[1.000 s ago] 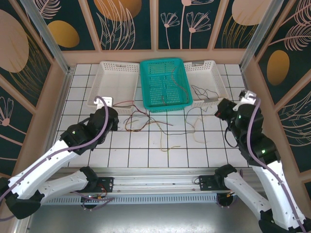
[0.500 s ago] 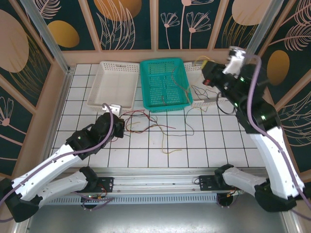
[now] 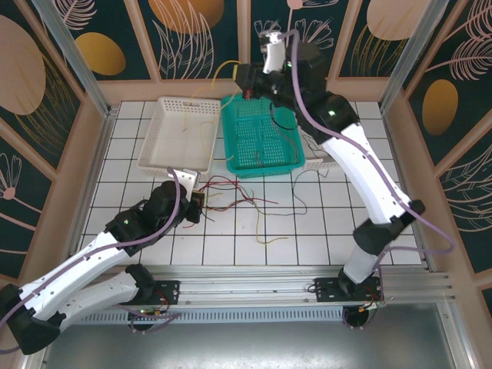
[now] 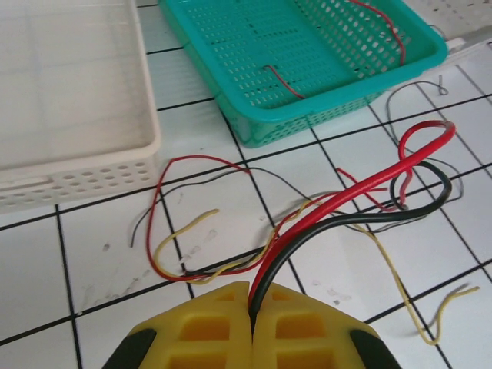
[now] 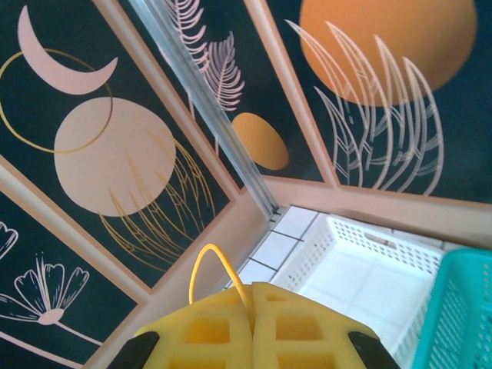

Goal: Untangle the cables

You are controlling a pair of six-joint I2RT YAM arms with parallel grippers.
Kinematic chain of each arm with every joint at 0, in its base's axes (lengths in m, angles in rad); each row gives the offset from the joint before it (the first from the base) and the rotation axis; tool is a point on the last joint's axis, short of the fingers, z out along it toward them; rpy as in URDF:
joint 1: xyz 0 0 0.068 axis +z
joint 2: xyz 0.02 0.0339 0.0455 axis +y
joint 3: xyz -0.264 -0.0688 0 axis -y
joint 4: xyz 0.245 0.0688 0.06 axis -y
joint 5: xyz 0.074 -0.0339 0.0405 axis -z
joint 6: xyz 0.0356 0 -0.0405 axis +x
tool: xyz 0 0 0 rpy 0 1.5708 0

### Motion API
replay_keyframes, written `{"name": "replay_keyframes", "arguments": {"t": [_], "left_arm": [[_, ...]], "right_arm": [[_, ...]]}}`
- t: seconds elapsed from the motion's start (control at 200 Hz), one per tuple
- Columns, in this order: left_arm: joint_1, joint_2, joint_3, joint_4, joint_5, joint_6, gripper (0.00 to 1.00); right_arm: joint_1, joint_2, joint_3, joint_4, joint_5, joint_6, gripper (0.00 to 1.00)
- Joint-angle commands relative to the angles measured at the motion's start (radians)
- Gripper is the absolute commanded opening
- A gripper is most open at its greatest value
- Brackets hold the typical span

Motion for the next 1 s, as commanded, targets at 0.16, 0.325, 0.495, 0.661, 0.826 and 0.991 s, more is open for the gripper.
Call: {"name": "replay_keyframes", "arguments": {"t": [0.16,0.325,0.495,0.661,0.826,0.991], "left_arm": [[0.005,-0.037,-0.031,0.079,0.104,0.043,0.00],[0.006,-0.019,-0.031,0.077,0.101,0.048,0.00],[0.005,-0.013,-0.034,0.079,0.103,0.051,0.00],[0.005,-0.012,-0.033,0.077,0.103,0.052,0.00],[0.006,-0.012,-0.034,0.077,0.102,0.054,0.00],[0.005,-0.010,-0.036,0.077,0.104,0.054,0.00]], "right_arm": [[0.020,0.370,0.476,-0.122,-0.145,-0.021,0.00],[0.018,0.440,0.467,-0.023,-0.209,-0.005,0.00],[0.017,0.486,0.435,0.081,-0.248,0.028,0.00],[0.017,0.575,0.462,0.127,-0.280,0.061,0.00],[0.017,0.657,0.458,0.141,-0.268,0.068,0.00],[0.016,0.740,0.458,0.151,-0.256,0.072,0.00]]}}
